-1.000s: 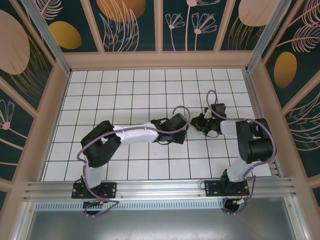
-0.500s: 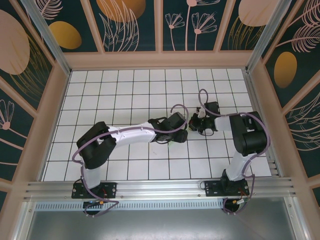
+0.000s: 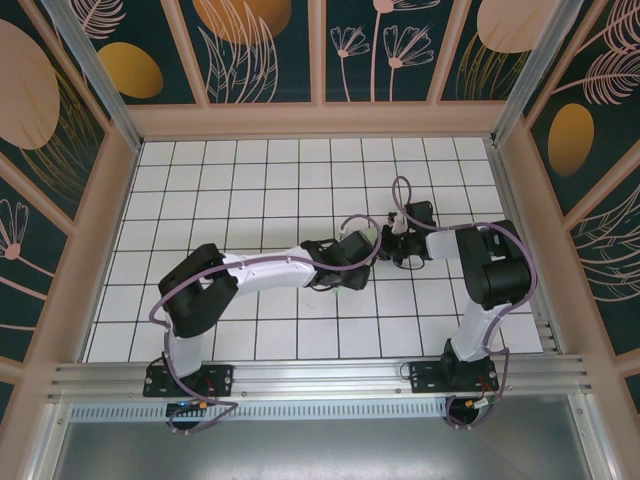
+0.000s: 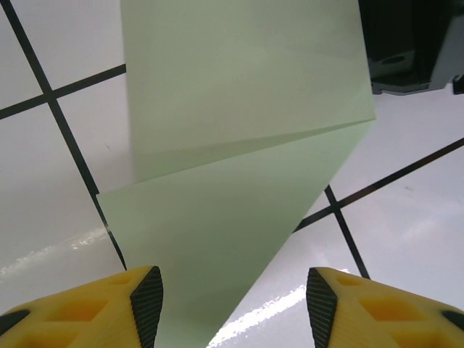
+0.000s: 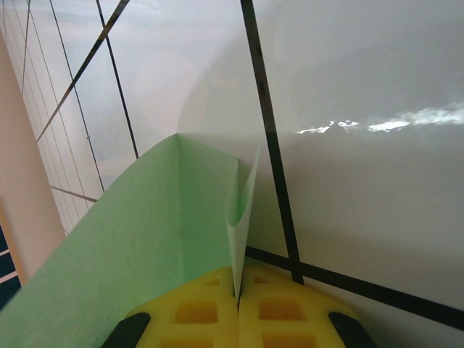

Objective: Fold a paper plane with a square sheet of paper (fold left side to right side)
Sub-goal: Fold the wing for the fifth time at the center of the table.

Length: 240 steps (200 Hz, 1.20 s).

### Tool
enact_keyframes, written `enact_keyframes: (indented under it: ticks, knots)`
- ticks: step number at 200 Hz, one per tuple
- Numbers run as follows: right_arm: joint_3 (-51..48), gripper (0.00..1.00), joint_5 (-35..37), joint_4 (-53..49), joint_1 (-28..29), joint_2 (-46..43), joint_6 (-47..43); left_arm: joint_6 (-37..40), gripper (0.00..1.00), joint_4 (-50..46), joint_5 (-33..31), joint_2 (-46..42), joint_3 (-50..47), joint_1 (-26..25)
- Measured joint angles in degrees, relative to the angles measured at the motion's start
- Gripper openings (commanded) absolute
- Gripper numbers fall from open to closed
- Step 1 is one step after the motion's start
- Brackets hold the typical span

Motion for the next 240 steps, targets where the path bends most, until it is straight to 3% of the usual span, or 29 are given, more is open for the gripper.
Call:
enact_keyframes:
  ticks: [131, 240]
  knots:
    - [0.13, 0.0, -0.24, 0.04, 0.37, 0.52, -0.31, 3.58, 0.36, -2.69, -5.62, 4.9, 3.3, -0.83]
    - [0.76, 0.05, -0.79, -0.68, 0.44, 0.9, -2.4, 4.9, 0.15, -2.23, -5.42, 5.6, 3.34, -0.81]
